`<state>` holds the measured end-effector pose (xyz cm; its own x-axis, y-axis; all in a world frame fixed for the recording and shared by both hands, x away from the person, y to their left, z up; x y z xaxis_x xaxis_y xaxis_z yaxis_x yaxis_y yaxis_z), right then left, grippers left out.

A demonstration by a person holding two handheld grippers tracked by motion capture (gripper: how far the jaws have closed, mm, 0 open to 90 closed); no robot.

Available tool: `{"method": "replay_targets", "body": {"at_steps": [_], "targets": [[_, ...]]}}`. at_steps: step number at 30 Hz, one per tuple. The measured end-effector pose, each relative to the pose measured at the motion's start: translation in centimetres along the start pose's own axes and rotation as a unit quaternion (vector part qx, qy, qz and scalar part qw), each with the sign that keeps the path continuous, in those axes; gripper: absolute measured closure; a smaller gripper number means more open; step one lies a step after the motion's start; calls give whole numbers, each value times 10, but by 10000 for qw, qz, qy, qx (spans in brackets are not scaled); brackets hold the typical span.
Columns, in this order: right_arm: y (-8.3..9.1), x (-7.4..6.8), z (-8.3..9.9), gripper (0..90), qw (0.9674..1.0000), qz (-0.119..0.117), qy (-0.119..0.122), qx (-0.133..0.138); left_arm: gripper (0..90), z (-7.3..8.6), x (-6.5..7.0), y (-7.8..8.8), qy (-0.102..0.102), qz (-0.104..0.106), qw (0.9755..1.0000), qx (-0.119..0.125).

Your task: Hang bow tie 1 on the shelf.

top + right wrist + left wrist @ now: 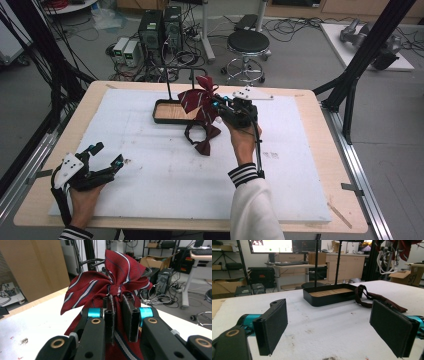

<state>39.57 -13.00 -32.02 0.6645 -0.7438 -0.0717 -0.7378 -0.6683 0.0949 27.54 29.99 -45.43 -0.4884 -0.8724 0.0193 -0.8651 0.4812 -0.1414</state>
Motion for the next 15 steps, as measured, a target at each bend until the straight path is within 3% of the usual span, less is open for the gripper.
{"method": "replay_targets", "body": {"at_steps": [15], "targets": [[-33, 6, -11, 813, 9999, -142, -45, 7, 152, 0, 0, 0, 24, -2, 10000, 5]]}}
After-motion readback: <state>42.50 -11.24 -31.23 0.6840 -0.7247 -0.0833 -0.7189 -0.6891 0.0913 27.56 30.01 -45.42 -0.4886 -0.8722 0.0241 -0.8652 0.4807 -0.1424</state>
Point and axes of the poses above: each handheld gripper's, and its own axes: y roughly backward along the jaws, z roughly out of its underside, x roughly to its right, the point moved 1 cm from there along -y, roughly forward along the jaws, and after that the axes turned 9 degrees about x, right-handed, at the moved point
